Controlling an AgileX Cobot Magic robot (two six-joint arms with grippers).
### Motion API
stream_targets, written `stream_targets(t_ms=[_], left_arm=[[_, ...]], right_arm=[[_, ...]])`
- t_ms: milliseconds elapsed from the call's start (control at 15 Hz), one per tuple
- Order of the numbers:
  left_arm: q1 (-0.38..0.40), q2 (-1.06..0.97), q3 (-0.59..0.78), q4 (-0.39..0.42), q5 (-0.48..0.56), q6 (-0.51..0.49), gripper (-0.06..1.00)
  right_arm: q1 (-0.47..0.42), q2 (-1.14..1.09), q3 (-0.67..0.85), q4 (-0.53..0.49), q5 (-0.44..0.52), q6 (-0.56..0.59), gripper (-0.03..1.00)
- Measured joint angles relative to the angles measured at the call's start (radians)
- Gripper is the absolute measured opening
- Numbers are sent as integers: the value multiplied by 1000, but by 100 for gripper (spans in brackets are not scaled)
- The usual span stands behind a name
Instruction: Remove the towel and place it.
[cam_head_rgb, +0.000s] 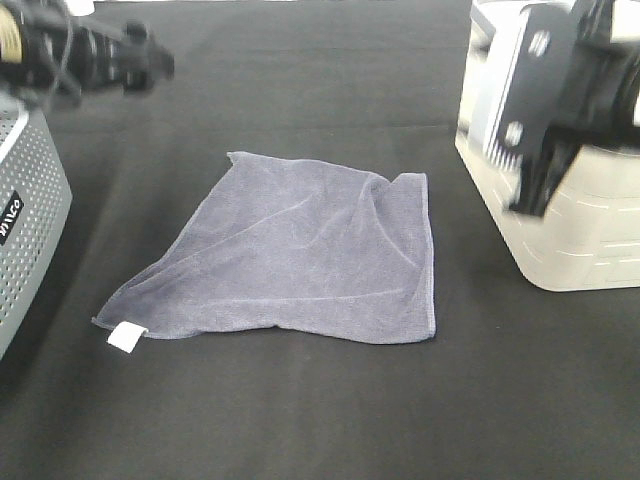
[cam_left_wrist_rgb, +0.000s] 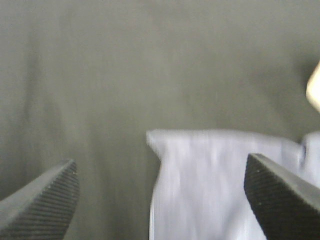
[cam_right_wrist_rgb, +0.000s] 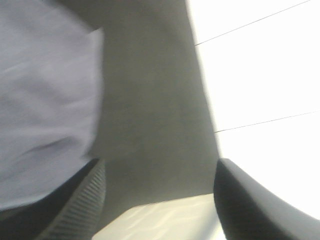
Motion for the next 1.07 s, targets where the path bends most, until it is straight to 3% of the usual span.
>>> stream_targets(t_ms=[200,333,467,533,600,667,733,867,1067], left_arm=[[0,0,-171,1,96,2,83],[0,0,-299,6,273,16,82],[1,0,-388,8,447,84,82],[3,0,-406,7,486,115,82],[3,0,-437,-9,556,180,82],[6,0,-459,-44,610,238,82],[8,0,-500,-132,706,346,82],[8,0,-540,-214,796,448,82],[8,7,-612,-283,941,525,82]], right_arm=[[0,-17,-118,188,-10,-1,63],[-12,-1,-217,488,-35,-1,63],[-61,34,-323,894,-42,-7,63],[-96,57,-377,1094,-10,-27,63],[-120,71,-409,1164,18,-43,63],[-174,103,-474,1305,128,-83,63],[-269,175,-590,1435,402,-81,63],[-336,245,-713,1350,639,74,63],[-350,331,-942,887,964,444,63]])
